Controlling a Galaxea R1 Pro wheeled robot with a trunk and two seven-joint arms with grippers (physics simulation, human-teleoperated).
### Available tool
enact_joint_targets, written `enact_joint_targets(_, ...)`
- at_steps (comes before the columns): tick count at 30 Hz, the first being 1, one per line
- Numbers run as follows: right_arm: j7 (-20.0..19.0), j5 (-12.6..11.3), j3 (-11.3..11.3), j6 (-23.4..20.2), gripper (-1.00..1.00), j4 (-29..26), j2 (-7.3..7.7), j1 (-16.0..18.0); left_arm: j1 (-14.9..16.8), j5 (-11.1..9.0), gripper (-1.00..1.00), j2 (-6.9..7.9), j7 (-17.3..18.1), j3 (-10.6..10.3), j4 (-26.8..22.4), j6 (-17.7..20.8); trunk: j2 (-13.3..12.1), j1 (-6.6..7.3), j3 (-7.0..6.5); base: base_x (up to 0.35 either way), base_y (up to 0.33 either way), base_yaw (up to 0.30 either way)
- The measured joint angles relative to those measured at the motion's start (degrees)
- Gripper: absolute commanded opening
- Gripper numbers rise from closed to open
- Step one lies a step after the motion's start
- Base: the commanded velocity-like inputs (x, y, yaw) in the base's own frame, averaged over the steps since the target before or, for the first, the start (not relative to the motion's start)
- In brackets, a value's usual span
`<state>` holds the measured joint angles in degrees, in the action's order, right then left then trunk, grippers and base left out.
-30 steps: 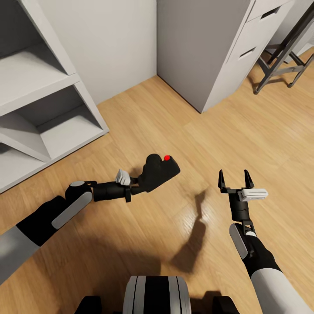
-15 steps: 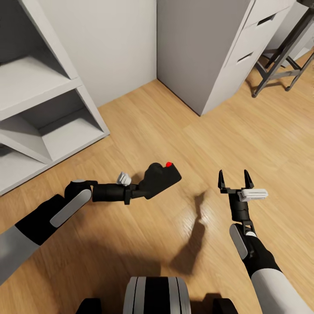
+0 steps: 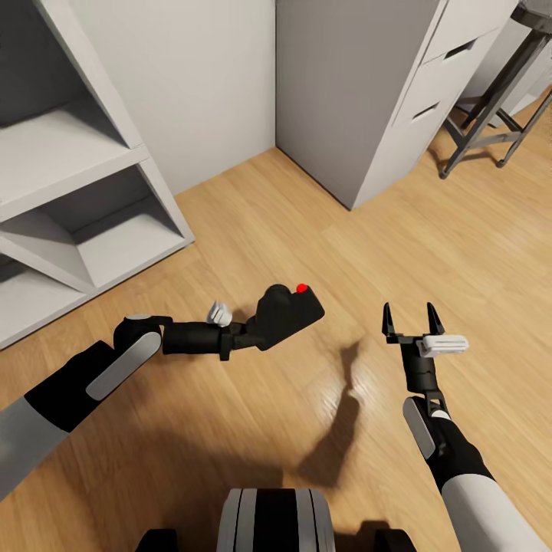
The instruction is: Attach the digital camera to the camera tripod in the bedroom.
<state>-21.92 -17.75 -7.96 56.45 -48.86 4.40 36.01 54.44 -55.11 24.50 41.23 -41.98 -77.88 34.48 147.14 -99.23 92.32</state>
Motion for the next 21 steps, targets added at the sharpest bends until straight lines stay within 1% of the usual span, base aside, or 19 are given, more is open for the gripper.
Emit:
enact_joint_targets(6,0.0,0.0,0.0,0.0,1.0,0.0,0.0,0.0,0.0,0.0,-1.0,-0.02,0.0,0.0,0.0,0.0,0.0,0.0,-0.54,0.0,0.0,0.0)
enact_joint_targets(13,0.0,0.0,0.0,0.0,1.0,0.0,0.0,0.0,0.0,-0.1,-1.0,-0.02,0.0,0.3,0.2,0.3,-0.1,0.18,-2.71,0.0,0.0,0.0)
enact_joint_targets(21,0.0,0.0,0.0,0.0,1.0,0.5,0.0,0.0,0.0,-0.2,-1.0,0.0,0.0,2.0,0.4,0.4,-0.2,0.39,-5.21,0.0,0.0,0.0)
